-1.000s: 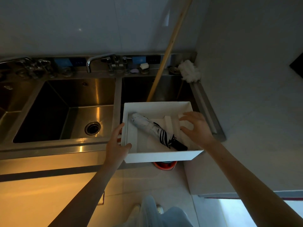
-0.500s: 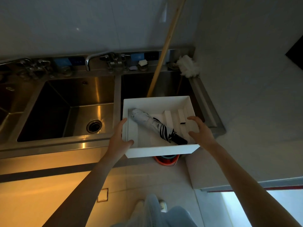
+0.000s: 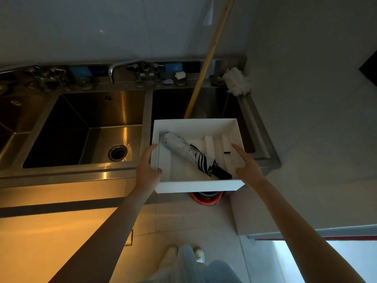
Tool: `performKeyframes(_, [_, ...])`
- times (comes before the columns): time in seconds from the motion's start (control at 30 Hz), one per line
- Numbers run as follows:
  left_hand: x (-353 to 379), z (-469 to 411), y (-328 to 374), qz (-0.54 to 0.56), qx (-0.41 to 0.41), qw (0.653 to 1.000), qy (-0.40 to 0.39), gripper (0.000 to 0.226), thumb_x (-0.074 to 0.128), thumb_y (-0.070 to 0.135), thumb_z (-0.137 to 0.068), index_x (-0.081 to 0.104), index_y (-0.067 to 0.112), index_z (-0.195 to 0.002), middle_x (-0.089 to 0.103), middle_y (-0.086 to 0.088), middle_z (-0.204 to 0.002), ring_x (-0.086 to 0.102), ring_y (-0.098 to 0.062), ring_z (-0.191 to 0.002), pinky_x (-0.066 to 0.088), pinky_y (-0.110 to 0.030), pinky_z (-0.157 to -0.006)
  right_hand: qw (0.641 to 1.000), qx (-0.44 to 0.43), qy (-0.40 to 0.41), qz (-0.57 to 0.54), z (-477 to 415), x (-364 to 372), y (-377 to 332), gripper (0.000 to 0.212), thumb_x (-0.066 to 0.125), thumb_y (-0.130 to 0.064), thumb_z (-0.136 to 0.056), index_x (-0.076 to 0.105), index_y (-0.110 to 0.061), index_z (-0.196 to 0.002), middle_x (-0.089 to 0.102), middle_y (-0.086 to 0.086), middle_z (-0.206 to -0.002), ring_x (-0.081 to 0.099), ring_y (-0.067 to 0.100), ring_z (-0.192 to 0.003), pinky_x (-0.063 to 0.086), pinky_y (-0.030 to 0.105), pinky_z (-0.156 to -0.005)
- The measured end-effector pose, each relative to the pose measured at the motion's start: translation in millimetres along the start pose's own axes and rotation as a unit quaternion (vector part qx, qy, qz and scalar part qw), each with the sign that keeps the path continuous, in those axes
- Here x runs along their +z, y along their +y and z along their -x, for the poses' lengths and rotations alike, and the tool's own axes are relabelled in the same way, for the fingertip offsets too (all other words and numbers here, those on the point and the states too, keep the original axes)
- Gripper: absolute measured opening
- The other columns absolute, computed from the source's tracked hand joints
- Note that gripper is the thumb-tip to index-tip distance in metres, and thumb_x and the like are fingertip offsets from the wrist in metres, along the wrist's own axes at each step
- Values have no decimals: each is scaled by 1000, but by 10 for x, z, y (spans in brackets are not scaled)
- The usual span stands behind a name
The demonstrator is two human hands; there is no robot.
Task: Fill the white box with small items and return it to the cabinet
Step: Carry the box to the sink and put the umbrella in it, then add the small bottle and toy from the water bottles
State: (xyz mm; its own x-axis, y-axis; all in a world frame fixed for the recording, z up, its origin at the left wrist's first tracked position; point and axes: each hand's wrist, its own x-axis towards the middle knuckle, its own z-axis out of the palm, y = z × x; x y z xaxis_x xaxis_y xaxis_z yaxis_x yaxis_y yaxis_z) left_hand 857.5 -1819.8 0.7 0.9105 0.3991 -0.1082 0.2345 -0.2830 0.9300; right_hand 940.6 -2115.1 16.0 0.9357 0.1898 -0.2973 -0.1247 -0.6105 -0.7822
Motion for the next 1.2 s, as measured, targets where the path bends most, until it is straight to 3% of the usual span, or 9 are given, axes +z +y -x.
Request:
performKeyframes(0.07, [-22,49,2,18,5,1000,0,85,53,-24,-75,41,31,-139,42,-2,-142,39,-23,-133,47,-46,-99,1000,5,-1,8,24,4,-11,96,47,21,-79,20,-40,-148,22,-2,-157,57,14,-60,42,13,-43])
performKeyframes(0.17, [-56,114,15,36,6,999,12,87,51,-27,-74,44,32,-137,48,-1,-133,46,-18,-122,55,-29,-84,1000,2,1,9,69,-38,-77,100,48,22,-78,18,-41,-149,28,0,-154,52,11,-58,42,12,-43])
performKeyframes(0.37, [-291,159,196,36,23,997,65,90,58,-21,-74,45,48,-129,48,29,-107,49,22,-93,50,-7,-59,998,-60,11,-26,119,-183,-474,102,49,24,-73,26,-44,-146,25,-7,-155,52,1,-68,41,6,-46])
performKeyframes(0.47, [-526,185,366,27,56,993,103,91,62,-18,-74,43,52,-129,49,25,-116,51,10,-105,53,-12,-63,995,-98,1,-34,115,-203,-760,103,51,22,-73,25,-46,-146,28,-9,-153,62,1,-64,44,10,-46])
performKeyframes(0.63, [-935,401,488,39,90,982,163,89,65,-15,-72,45,52,-127,50,0,-132,49,-22,-122,57,-41,-82,986,-162,-9,-26,95,-10,-1197,101,55,19,-75,23,-45,-147,40,0,-146,58,2,-59,43,10,-43])
performKeyframes(0.73, [-1207,653,455,27,74,974,213,86,67,-7,-72,42,53,-129,53,3,-125,52,-21,-114,57,-36,-76,980,-198,-26,-14,71,256,-1391,102,60,16,-75,23,-47,-146,41,9,-145,52,2,-82,44,5,-48])
performKeyframes(0.9, [-1669,1204,269,20,28,953,302,86,70,3,-72,39,63,-123,52,22,-114,53,-11,-105,54,-26,-69,956,-262,-126,-29,105,876,-1711,106,62,18,-73,25,-51,-143,27,-1,-154,46,7,-119,46,4,-54])
performKeyframes(1.07, [-2084,1794,18,41,-14,919,392,82,75,5,-71,41,60,-122,54,17,-110,56,-5,-100,50,-10,-58,927,-304,-219,-5,234,1614,-2015,105,63,15,-73,22,-51,-144,36,-6,-142,42,13,-121,47,4,-57])
performKeyframes(1.2, [-2409,2283,-228,35,-58,888,455,79,75,5,-72,42,51,-128,56,5,-115,56,-13,-103,55,-26,-69,896,-339,-287,13,490,2225,-2278,105,64,12,-73,21,-53,-143,35,-17,-130,36,6,-117,47,11,-72])
